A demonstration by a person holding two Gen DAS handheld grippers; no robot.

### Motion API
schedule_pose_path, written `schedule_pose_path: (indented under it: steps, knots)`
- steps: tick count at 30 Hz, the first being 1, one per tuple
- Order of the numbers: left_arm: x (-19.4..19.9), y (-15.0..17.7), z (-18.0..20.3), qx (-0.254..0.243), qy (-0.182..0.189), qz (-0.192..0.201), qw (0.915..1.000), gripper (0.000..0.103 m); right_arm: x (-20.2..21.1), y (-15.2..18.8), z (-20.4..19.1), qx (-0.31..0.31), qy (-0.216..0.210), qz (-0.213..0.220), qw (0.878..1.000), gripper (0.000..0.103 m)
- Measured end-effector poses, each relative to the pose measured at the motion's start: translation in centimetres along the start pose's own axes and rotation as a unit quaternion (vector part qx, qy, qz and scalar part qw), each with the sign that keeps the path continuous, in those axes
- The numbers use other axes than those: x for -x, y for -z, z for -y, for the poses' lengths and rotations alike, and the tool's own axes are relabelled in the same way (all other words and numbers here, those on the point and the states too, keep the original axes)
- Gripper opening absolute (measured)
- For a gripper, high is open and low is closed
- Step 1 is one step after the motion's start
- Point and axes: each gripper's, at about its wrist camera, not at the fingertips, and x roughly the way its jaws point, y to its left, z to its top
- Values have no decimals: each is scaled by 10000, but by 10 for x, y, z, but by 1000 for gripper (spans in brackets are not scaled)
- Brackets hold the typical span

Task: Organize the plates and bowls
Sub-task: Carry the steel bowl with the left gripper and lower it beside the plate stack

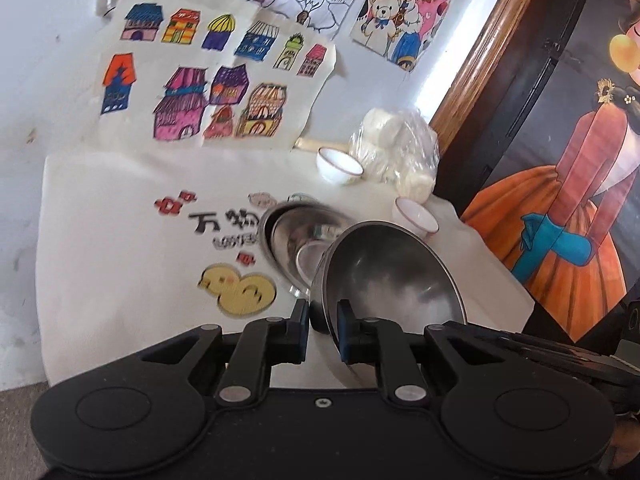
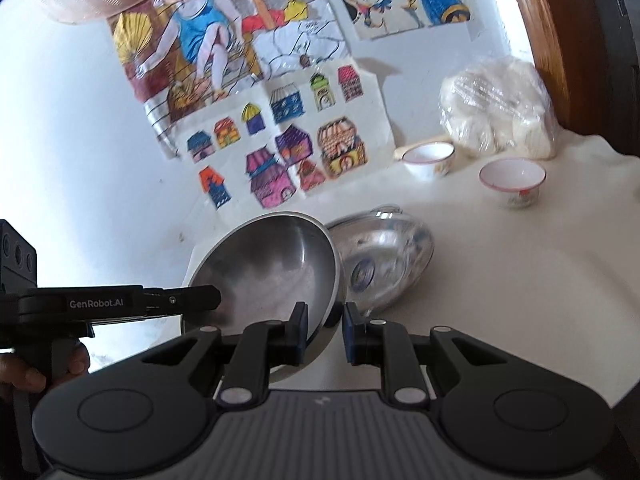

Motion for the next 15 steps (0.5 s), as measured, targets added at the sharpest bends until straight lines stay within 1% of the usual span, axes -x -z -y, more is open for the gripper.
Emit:
schedule_pose_path:
  steps: [7, 15]
  knots:
    - [15, 23, -7, 110, -43, -207, 9997, 15, 12, 20, -12, 17, -27, -188, 9998, 21]
    - [19, 32, -16, 231, -110, -500, 9984, 15, 13, 33, -17, -123, -108, -436, 9989, 21]
